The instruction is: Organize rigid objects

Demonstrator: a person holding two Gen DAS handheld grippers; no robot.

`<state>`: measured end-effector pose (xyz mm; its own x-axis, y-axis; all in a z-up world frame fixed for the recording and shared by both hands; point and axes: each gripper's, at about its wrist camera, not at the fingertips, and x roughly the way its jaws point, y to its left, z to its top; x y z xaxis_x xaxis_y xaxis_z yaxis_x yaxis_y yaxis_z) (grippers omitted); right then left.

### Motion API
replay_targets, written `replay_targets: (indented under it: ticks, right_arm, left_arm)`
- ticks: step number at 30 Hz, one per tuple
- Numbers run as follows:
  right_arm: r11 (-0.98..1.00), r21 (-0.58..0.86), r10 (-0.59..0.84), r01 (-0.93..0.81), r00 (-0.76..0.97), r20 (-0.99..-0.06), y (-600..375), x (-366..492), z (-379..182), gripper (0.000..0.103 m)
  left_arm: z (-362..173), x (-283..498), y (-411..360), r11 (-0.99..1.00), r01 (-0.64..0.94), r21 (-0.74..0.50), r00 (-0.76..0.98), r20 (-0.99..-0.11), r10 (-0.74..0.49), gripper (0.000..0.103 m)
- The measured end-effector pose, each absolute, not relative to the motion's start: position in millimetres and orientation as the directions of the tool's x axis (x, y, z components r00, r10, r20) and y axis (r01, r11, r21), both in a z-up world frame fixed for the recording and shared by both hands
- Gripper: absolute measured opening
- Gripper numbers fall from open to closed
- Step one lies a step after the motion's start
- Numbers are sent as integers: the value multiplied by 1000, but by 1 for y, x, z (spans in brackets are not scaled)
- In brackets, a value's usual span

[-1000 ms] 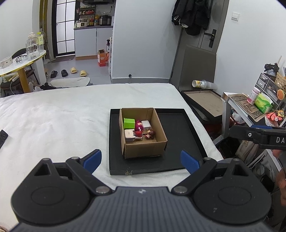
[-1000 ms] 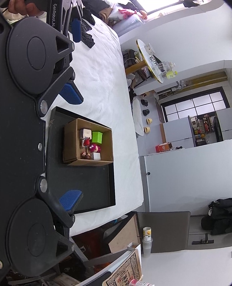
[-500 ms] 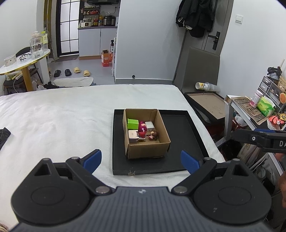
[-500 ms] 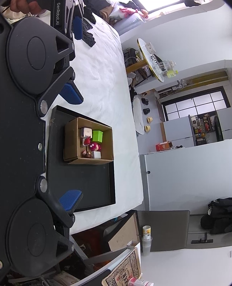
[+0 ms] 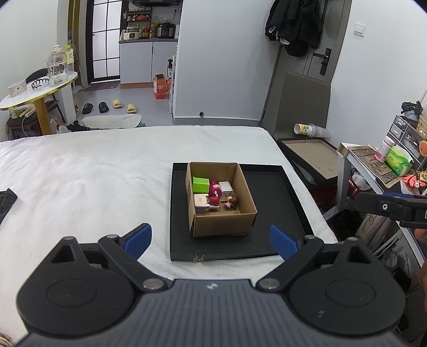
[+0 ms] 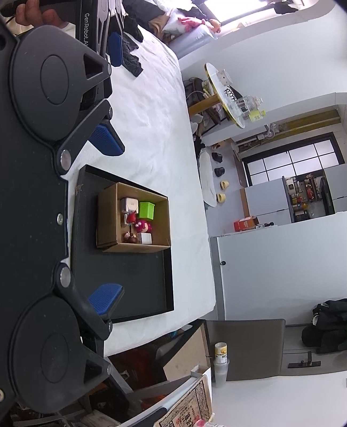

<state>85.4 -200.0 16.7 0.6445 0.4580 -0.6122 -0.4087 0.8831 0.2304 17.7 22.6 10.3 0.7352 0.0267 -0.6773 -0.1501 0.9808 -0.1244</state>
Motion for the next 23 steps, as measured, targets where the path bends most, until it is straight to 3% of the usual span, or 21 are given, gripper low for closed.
replay_targets:
  ticks: [23]
  right_arm:
    - [892, 228, 442, -389, 651, -618, -200, 90, 12, 103]
  left_arm:
    - [12, 13, 25, 981, -138, -136, 753, -658, 15, 95]
